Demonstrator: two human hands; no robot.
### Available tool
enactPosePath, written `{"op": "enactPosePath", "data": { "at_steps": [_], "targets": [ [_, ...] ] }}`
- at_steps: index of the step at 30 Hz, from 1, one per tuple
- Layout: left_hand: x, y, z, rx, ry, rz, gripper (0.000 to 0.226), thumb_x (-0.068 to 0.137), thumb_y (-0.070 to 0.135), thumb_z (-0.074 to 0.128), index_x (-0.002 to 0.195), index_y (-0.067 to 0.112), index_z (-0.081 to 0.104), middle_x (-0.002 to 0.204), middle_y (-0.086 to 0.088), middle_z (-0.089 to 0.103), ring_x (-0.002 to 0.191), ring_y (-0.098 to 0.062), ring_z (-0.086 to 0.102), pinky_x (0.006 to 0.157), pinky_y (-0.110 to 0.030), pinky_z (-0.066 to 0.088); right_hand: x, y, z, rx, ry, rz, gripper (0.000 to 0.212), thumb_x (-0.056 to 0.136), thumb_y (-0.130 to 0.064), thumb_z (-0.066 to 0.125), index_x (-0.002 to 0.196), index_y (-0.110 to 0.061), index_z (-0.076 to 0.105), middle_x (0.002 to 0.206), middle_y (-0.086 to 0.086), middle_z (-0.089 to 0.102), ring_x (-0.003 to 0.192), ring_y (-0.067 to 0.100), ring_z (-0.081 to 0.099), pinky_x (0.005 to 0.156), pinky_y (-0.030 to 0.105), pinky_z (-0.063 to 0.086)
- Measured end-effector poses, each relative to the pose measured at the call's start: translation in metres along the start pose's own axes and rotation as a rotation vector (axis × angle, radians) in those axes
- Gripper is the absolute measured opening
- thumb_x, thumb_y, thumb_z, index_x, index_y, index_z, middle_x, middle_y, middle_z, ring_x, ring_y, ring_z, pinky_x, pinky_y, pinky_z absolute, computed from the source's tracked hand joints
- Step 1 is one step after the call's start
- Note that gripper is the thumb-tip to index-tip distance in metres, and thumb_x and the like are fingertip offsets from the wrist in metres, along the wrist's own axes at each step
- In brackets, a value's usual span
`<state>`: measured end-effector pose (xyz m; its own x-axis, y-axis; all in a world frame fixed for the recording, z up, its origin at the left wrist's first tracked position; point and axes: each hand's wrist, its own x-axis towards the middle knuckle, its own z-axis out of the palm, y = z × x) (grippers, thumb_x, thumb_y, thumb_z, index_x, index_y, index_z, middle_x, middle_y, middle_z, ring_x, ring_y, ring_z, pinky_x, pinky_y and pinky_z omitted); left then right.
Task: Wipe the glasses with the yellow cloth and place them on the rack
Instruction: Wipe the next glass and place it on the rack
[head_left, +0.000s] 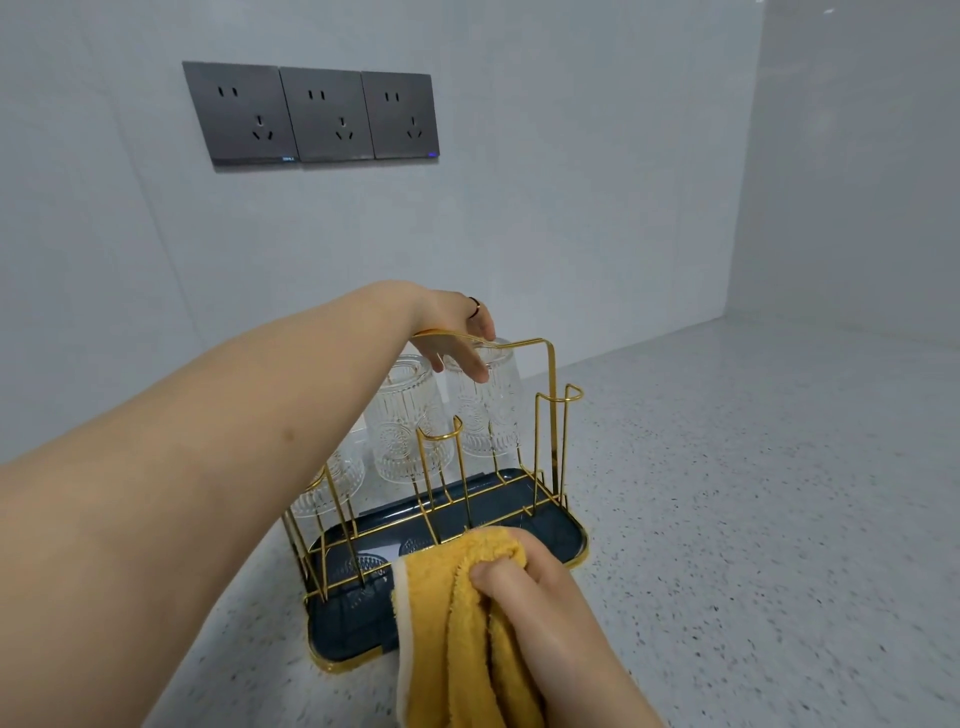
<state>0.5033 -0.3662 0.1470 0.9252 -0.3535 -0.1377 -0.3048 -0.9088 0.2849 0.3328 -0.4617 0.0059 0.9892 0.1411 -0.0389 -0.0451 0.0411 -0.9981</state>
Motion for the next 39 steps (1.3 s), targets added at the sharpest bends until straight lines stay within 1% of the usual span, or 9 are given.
{"op": "enactPosePath", "data": {
  "at_steps": [4, 8, 14, 17, 21, 26, 31, 35, 39],
  "targets": [
    [-0.004, -0.004, -0.001, 0.013, 0.032, -0.026, 0.054, 0.083, 0.032, 0.065, 0.131, 0.016, 0.046, 0.14, -0.004, 0.044, 0.114, -0.019, 0.049, 0.096, -0.03, 0.044, 0.001, 0.003, 0.002, 0.032, 0.017, 0.014, 0.009, 0.085, -0.017, 0.047, 0.081, -0.021, 0.055, 0.081, -0.002, 0.056, 0.08, 0.012, 0.054, 0.066, 0.022, 0.043],
    [-0.026, -0.009, -0.005, -0.074, 0.365, -0.032, 0.041, 0.087, 0.029, 0.06, 0.124, 0.013, 0.054, 0.133, -0.007, 0.051, 0.122, -0.02, 0.047, 0.09, -0.02, 0.031, -0.003, 0.004, 0.002, 0.119, 0.048, 0.042, 0.006, 0.085, -0.018, 0.048, 0.087, -0.021, 0.053, 0.087, 0.002, 0.057, 0.084, 0.017, 0.056, 0.071, 0.029, 0.046],
    [-0.117, -0.009, -0.001, -0.421, 0.865, 0.116, 0.015, 0.088, 0.014, 0.056, 0.101, 0.013, 0.064, 0.091, 0.006, 0.061, 0.083, -0.003, 0.056, 0.064, -0.004, 0.038, -0.015, -0.002, 0.01, 0.243, 0.139, -0.064, 0.007, 0.086, -0.011, 0.049, 0.082, -0.016, 0.052, 0.074, 0.002, 0.055, 0.068, 0.017, 0.053, 0.061, 0.029, 0.044],
    [-0.176, -0.014, 0.027, -0.448, 0.712, 0.12, 0.009, 0.085, 0.017, 0.061, 0.081, 0.025, 0.062, 0.08, 0.016, 0.059, 0.072, 0.007, 0.055, 0.064, 0.002, 0.038, -0.029, -0.006, 0.022, 0.339, 0.09, -0.108, 0.006, 0.081, -0.009, 0.058, 0.079, -0.015, 0.058, 0.072, 0.004, 0.063, 0.068, 0.019, 0.06, 0.063, 0.031, 0.048],
    [-0.233, -0.032, 0.079, -0.4, 0.442, -0.006, 0.031, 0.074, 0.036, 0.071, 0.098, 0.038, 0.052, 0.113, 0.022, 0.049, 0.109, 0.005, 0.047, 0.094, -0.011, 0.034, -0.046, -0.006, 0.044, 0.455, -0.004, -0.144, 0.014, 0.057, -0.011, 0.07, 0.069, -0.016, 0.066, 0.066, 0.006, 0.068, 0.062, 0.019, 0.064, 0.058, 0.032, 0.051],
    [-0.284, -0.048, 0.111, -0.392, 0.594, -0.103, 0.066, 0.037, 0.067, 0.072, 0.093, 0.055, 0.039, 0.116, 0.042, 0.023, 0.122, 0.007, 0.027, 0.101, -0.014, 0.022, -0.065, -0.009, 0.081, 0.448, -0.091, -0.12, 0.005, 0.073, -0.014, 0.065, 0.076, -0.012, 0.068, 0.075, 0.014, 0.07, 0.071, 0.029, 0.066, 0.062, 0.038, 0.054],
    [-0.32, -0.08, 0.131, -0.61, 0.714, -0.209, 0.034, 0.053, 0.046, 0.069, 0.077, 0.025, 0.058, 0.104, 0.022, 0.05, 0.104, -0.001, 0.05, 0.076, 0.001, 0.032, -0.084, -0.006, 0.125, 0.452, -0.221, -0.067, 0.026, 0.067, -0.026, 0.057, 0.081, -0.008, 0.07, 0.078, 0.016, 0.072, 0.071, 0.027, 0.069, 0.06, 0.036, 0.053],
    [-0.345, -0.106, 0.126, -0.789, 0.786, -0.249, 0.018, 0.073, 0.028, 0.075, 0.074, 0.014, 0.064, 0.08, 0.004, 0.067, 0.077, -0.009, 0.063, 0.077, -0.027, 0.05, -0.083, -0.007, 0.16, 0.425, -0.358, -0.049, 0.04, 0.068, -0.037, 0.059, 0.091, -0.005, 0.066, 0.086, 0.015, 0.072, 0.083, 0.027, 0.068, 0.069, 0.036, 0.054],
    [-0.36, -0.131, 0.122, -1.047, 0.828, -0.257, 0.011, 0.074, 0.021, 0.073, 0.077, 0.013, 0.066, 0.082, -0.008, 0.072, 0.08, -0.024, 0.067, 0.084, -0.044, 0.051, -0.081, -0.002, 0.189, 0.117, -0.499, -0.081, 0.065, 0.044, -0.048, 0.077, 0.1, -0.02, 0.06, 0.092, -0.003, 0.073, 0.086, 0.009, 0.068, 0.068, 0.021, 0.053]
  ]
}}
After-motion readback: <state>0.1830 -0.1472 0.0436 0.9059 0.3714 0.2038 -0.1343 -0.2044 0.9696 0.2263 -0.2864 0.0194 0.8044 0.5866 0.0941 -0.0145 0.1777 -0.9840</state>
